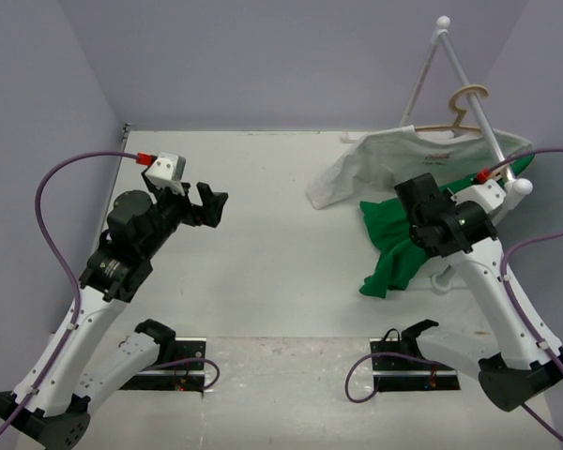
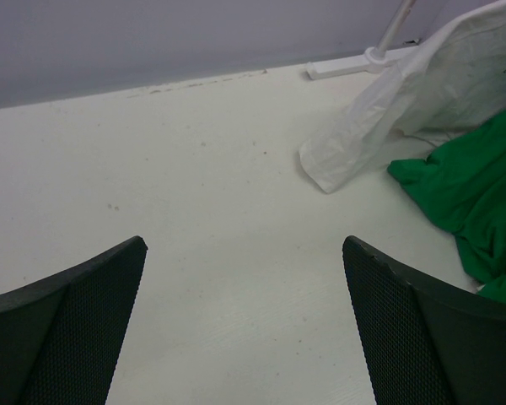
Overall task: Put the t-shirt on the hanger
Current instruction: Place the hanger at the clothesline.
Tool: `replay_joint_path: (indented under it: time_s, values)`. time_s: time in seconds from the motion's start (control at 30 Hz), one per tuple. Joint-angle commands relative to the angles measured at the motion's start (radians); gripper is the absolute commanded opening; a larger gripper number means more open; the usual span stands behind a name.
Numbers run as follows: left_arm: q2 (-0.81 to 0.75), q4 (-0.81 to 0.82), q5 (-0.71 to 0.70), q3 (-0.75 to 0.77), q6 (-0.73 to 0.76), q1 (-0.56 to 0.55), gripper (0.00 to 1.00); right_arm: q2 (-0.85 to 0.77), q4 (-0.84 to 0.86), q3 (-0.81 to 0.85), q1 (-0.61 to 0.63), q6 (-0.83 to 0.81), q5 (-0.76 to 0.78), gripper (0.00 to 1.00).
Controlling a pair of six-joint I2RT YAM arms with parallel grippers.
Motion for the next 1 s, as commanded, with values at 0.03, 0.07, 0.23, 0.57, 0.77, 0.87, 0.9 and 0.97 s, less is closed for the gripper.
replay_joint_path:
  time_s: [0.03, 0.07, 0.23, 0.57, 0.77, 0.87, 0.9, 0.97]
  values:
    - [0.002, 0.048, 0.031, -0.004, 0.019, 0.002, 1.0, 0.014, -0.054, -0.04, 0.0, 0.202, 0.024, 0.0]
    - [0.003, 0.048, 0.032, -0.004, 0.018, 0.002, 1.0, 0.026, -0.056, -0.038, -0.001, 0.224, 0.03, 0.0]
    - [0.005, 0.043, 0.028, 0.006, 0.02, 0.001, 1.0, 0.185, -0.106, 0.032, -0.001, 0.362, 0.049, 0.0]
    - [-0.002, 0.037, 0.016, 0.001, 0.054, 0.001, 1.0, 0.402, -0.162, 0.286, -0.016, 0.519, -0.001, 0.0]
    - [0.008, 0.045, 0.0, -0.003, 0.054, 0.001, 1.0, 0.407, -0.145, 0.321, -0.016, 0.566, -0.036, 0.06]
    - [0.017, 0.046, 0.005, -0.003, 0.053, 0.001, 1.0, 0.417, -0.149, 0.346, -0.018, 0.582, -0.035, 0.09]
    - [0.017, 0.045, 0.006, -0.003, 0.054, 0.001, 1.0, 0.42, -0.16, 0.355, -0.019, 0.595, -0.036, 0.17]
    - [0.014, 0.044, 0.005, -0.006, 0.056, 0.001, 1.0, 0.409, -0.161, 0.353, -0.017, 0.619, -0.049, 0.42]
